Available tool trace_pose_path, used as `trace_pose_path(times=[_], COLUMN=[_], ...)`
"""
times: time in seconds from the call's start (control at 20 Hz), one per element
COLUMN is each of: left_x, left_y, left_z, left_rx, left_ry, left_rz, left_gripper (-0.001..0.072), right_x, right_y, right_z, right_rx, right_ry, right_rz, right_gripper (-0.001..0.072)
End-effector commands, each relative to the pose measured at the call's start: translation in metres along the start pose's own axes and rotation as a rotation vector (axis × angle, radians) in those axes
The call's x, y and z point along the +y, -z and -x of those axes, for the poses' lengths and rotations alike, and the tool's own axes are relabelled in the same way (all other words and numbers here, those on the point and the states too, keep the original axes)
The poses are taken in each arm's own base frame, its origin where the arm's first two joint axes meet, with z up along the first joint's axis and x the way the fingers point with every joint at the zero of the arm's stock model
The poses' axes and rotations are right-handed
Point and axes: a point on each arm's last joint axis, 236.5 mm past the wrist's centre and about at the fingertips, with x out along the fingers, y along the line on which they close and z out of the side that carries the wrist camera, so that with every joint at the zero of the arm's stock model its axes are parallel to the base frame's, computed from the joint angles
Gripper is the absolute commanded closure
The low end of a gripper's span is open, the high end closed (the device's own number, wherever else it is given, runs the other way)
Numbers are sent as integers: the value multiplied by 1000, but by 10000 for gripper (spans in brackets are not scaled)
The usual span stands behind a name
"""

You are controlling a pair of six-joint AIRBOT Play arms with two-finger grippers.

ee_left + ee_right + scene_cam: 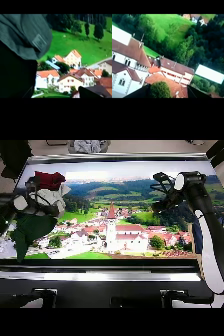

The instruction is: Fold the shirts.

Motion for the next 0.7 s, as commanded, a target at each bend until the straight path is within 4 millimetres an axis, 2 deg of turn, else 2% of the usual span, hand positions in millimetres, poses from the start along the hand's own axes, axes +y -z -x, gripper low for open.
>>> trace_pose_path(times=[0.0,0.05,0.1,0.15,0.25,0.3,0.45,0.65], left_x=[94,132,155,166,166,163,159,152], left_y=[-35,-16,8,33,61,66,65,65], left_z=[-6,-16,-27,-41,-68,-79,-106,-125], left_rx=[-14,86,189,283,371,374,309,264], left_ry=[-124,-156,-141,-80,79,134,171,162], left_rz=[256,390,496,591,715,741,731,685], left_gripper=[-13,-13,-13,-13,-13,-13,-13,-13], right_x=[-6,-2,2,5,9,9,12,13], right_y=[-22,-21,-20,-19,-18,-18,-19,-18], right_z=[1,1,0,0,0,0,1,1], right_rx=[-94,-89,-82,-78,-74,-75,-80,-74], right_ry=[25,11,-6,-20,-36,-38,-50,-55], right_rz=[0,-3,-6,-8,-8,-9,-12,-13], right_gripper=[149,149,149,149,149,150,152,153])
